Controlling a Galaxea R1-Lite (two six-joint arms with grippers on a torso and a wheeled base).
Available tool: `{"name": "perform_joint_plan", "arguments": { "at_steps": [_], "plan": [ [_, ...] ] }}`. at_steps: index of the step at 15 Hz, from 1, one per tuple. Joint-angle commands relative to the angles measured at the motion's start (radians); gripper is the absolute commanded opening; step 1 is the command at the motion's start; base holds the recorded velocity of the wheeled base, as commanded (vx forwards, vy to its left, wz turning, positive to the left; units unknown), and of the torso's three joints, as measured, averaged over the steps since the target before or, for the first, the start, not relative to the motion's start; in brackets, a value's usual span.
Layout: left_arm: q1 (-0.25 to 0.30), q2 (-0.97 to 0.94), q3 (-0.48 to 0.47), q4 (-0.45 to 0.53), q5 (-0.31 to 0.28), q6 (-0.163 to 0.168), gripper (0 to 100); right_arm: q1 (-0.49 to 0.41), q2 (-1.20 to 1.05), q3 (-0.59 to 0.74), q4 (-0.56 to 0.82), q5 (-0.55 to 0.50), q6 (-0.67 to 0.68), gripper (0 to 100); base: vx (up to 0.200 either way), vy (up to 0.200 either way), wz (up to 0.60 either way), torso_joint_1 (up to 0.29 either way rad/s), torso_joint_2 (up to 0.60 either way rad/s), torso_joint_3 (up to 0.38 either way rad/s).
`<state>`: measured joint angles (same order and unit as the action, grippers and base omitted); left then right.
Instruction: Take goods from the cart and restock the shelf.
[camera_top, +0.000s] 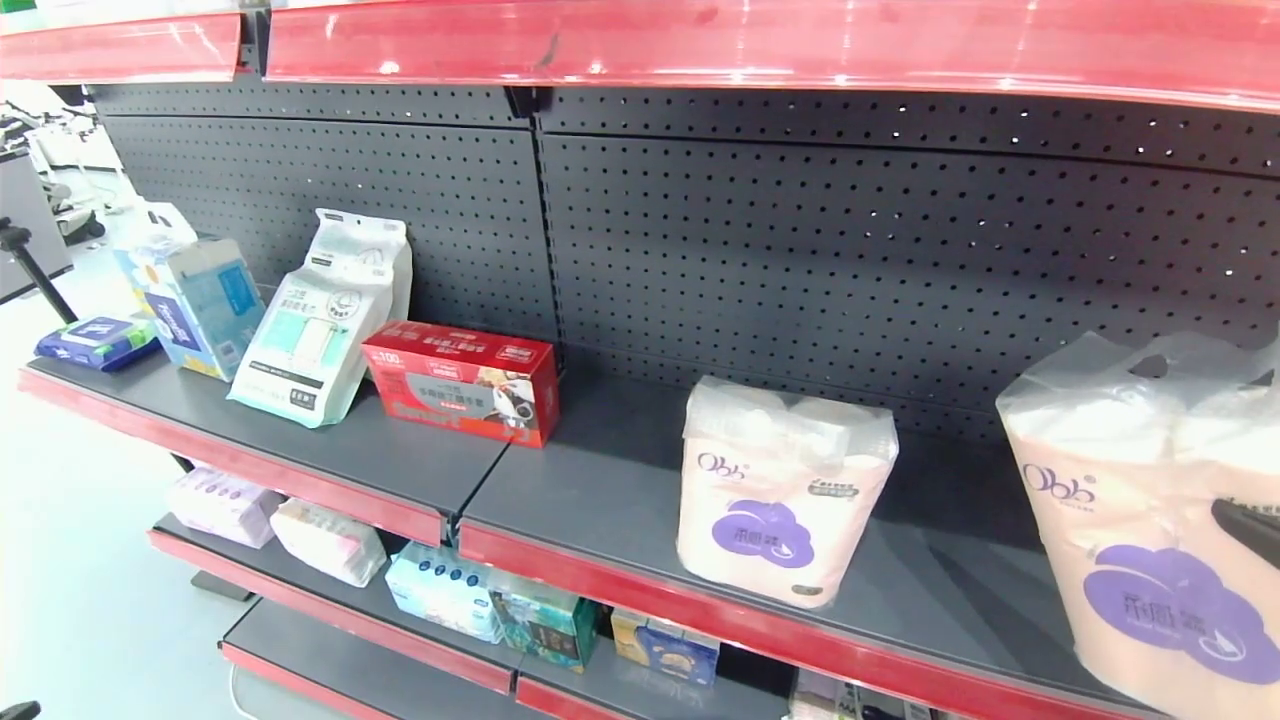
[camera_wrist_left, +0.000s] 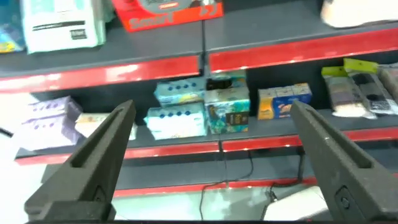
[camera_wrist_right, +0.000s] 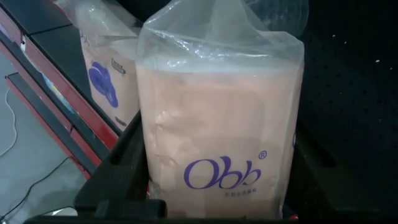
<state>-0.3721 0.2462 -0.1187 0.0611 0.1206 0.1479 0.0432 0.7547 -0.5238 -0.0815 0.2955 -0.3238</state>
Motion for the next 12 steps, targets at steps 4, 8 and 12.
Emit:
{"name": "perform_joint_plan", "arguments": {
  "at_steps": [4,8,12],
  "plan": [
    [0.110,-0.154,0.036,0.059,0.099,-0.083,100,0.000,0.003,-0.004,0.000,0.001,-0.006,0,0.000,0.000,0.00,0.000,0.00,0.000],
    [0.286,-0.107,0.034,0.060,0.131,-0.090,100,0.000,0.003,-0.005,0.000,-0.001,-0.006,0,0.000,0.000,0.00,0.000,0.00,0.000],
    [0.501,-0.096,0.034,0.060,0.137,-0.099,100,0.000,0.009,-0.005,0.000,-0.001,-0.006,0,0.000,0.000,0.00,0.000,0.00,0.000]
  ]
}}
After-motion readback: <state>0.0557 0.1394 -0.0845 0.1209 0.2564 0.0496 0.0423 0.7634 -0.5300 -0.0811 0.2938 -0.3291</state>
